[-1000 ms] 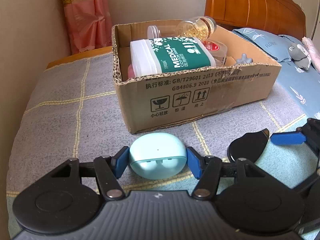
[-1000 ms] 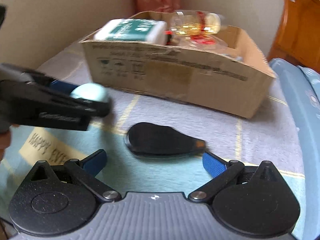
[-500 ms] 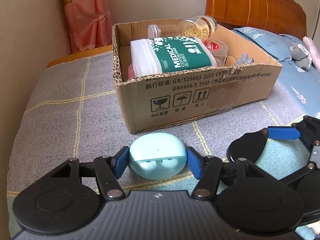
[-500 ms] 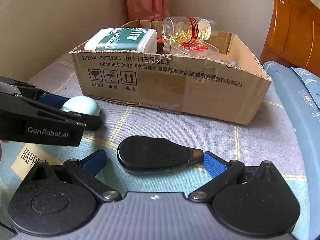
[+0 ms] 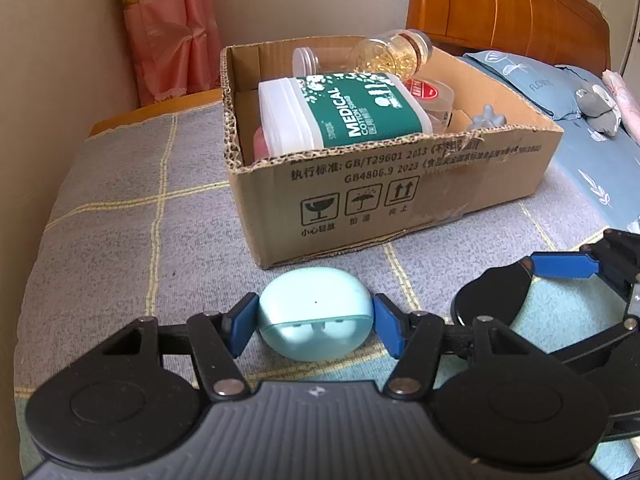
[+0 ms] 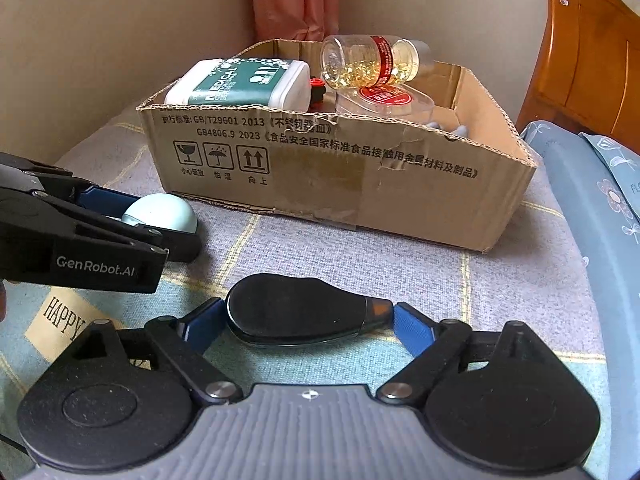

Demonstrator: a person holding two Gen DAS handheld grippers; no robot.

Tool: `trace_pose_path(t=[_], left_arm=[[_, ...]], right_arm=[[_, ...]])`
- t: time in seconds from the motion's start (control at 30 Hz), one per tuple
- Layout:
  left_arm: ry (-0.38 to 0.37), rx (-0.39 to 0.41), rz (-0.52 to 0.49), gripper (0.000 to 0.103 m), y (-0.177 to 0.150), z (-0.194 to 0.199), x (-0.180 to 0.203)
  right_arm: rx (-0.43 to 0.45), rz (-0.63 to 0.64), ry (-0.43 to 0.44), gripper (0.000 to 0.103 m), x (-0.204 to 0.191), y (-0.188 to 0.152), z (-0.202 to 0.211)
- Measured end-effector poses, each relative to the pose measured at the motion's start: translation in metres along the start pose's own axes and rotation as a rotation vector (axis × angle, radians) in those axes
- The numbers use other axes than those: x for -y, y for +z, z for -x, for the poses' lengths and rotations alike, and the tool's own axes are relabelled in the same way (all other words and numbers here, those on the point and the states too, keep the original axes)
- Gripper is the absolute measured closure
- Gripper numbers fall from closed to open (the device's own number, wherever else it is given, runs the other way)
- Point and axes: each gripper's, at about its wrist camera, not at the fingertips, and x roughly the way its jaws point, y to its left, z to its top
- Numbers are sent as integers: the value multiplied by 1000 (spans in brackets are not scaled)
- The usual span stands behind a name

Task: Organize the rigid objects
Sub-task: 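Lift the mint-green case with the left gripper while the right grasps the black oval object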

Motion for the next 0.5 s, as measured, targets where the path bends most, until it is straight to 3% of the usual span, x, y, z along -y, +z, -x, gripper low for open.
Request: trace_pose_path(t=[0.5], left_arm=[[-52, -44, -29, 43, 5, 6, -4]], right_arm=[[3, 9, 33, 10, 12, 0, 19]])
